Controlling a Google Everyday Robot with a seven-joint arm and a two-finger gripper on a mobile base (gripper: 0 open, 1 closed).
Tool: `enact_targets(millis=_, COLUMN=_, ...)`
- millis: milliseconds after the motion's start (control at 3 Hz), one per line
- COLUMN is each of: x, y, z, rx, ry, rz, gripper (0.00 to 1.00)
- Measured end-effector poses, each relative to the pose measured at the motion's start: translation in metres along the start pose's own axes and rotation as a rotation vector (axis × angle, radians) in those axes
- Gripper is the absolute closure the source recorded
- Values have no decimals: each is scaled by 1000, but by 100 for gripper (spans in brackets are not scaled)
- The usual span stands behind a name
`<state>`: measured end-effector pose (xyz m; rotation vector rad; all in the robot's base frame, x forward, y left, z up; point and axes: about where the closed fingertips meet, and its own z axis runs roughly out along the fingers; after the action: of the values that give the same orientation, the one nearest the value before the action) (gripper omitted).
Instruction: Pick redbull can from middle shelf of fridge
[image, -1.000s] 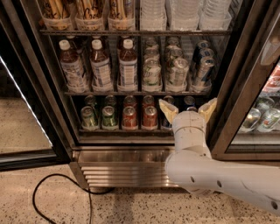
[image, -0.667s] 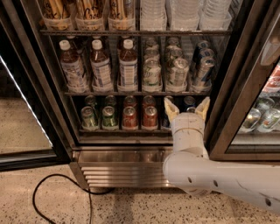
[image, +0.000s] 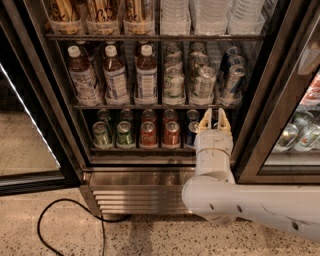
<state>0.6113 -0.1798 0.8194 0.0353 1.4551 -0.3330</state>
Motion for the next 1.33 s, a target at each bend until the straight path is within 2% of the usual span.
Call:
enact_targets(millis=667, x=-7, y=-11, z=15, rx=36, ry=-48, rz=60, gripper=33)
enact_targets(millis=1333, x=-4, y=-16, z=30, rx=59, ry=-55, rz=103, gripper=49)
